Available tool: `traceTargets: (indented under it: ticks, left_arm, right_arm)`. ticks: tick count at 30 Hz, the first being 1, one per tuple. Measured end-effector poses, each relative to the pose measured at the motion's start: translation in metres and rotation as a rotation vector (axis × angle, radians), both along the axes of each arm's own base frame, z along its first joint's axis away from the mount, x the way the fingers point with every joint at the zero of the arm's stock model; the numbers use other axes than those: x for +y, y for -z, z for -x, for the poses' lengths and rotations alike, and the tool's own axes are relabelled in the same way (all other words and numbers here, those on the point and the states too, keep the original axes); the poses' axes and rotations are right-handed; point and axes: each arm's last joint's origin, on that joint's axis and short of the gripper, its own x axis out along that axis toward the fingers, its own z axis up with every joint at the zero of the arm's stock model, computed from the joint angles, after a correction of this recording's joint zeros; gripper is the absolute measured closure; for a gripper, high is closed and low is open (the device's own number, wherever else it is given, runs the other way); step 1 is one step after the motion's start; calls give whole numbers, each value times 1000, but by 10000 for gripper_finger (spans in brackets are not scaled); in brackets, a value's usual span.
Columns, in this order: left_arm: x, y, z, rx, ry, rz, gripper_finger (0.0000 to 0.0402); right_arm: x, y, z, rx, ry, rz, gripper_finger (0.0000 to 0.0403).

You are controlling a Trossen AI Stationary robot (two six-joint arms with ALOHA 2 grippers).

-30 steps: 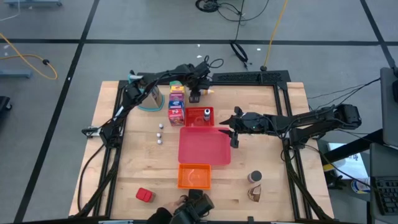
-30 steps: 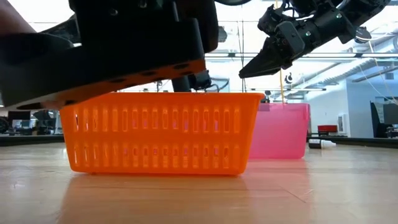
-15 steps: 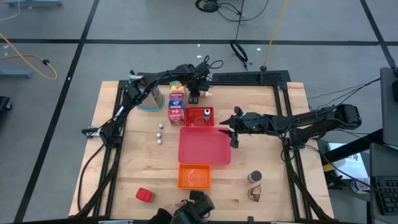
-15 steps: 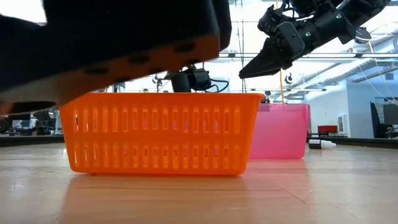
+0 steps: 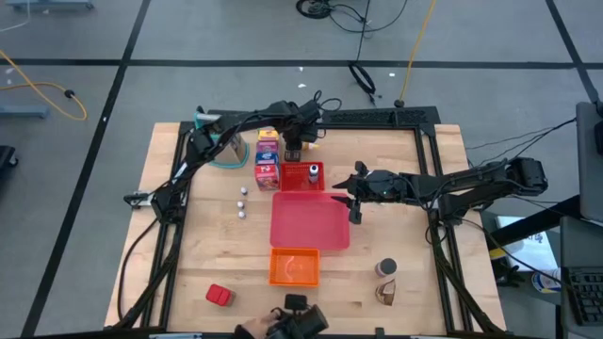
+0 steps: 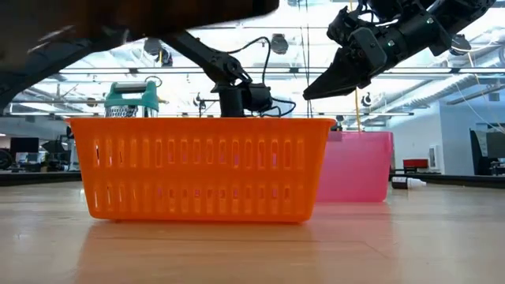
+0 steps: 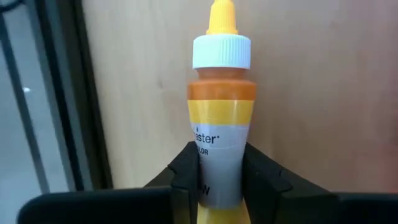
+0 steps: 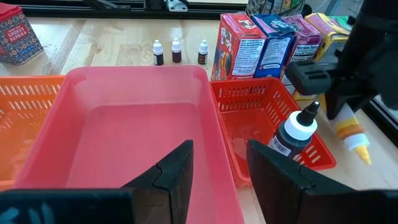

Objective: Pick & Place Kitchen Items
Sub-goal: Put the yellow food coloring bottle into the red bin

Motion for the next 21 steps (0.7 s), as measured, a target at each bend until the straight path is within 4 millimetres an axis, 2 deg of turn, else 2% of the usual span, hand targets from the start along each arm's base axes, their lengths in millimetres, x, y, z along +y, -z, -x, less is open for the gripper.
traceTargets:
  ticks: [5, 13, 21]
  left_arm:
    - [-2, -38, 3, -116, -51, -32, 348]
    - [-7, -99, 22, -359, -113, 107, 334]
    - [-22, -136, 34, -501, -44, 250, 348]
  right_arm:
    - [0, 0, 0, -1, 3, -7, 261]
    - [0, 0, 0, -1, 5, -11, 261]
    - [0, 0, 0, -3, 10, -15, 261]
